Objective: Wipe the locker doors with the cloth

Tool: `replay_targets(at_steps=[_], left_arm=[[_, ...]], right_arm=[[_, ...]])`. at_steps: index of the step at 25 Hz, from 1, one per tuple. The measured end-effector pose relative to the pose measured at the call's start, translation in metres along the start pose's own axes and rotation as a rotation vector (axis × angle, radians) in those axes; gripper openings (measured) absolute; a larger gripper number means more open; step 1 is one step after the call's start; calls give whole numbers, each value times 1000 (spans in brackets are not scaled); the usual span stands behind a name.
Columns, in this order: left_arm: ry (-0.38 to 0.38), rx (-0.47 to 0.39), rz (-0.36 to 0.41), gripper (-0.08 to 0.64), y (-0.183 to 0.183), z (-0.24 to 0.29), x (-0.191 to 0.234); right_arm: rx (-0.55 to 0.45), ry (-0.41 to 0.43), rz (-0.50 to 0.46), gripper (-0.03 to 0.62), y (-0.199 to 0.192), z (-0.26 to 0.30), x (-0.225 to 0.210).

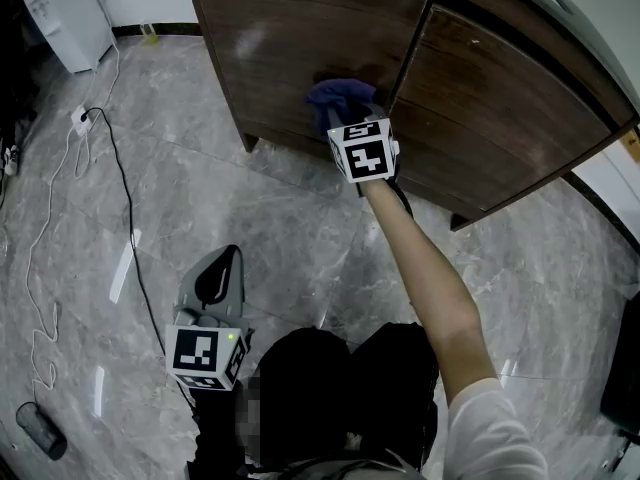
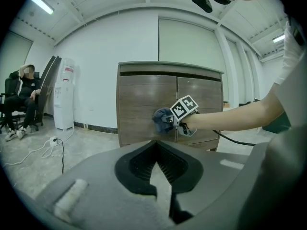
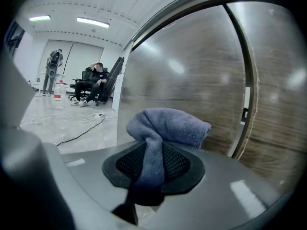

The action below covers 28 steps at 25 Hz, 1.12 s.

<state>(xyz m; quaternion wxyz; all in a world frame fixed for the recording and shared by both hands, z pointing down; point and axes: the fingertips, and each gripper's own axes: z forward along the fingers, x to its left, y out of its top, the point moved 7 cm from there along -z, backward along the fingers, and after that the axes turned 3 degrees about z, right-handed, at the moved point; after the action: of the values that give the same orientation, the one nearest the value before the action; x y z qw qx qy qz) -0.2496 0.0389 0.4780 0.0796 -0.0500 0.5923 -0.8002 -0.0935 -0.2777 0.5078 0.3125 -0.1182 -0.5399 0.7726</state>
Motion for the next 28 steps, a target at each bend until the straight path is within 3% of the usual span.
replay_targets(at_steps=[22,28], left_arm=[[25,41,-7,0,-10,5,14],[40,46,-11,0,-13,3,19]], right_arm=[[206,92,33,104,-88,57,34],[246,100,45,104,-94,65,40]])
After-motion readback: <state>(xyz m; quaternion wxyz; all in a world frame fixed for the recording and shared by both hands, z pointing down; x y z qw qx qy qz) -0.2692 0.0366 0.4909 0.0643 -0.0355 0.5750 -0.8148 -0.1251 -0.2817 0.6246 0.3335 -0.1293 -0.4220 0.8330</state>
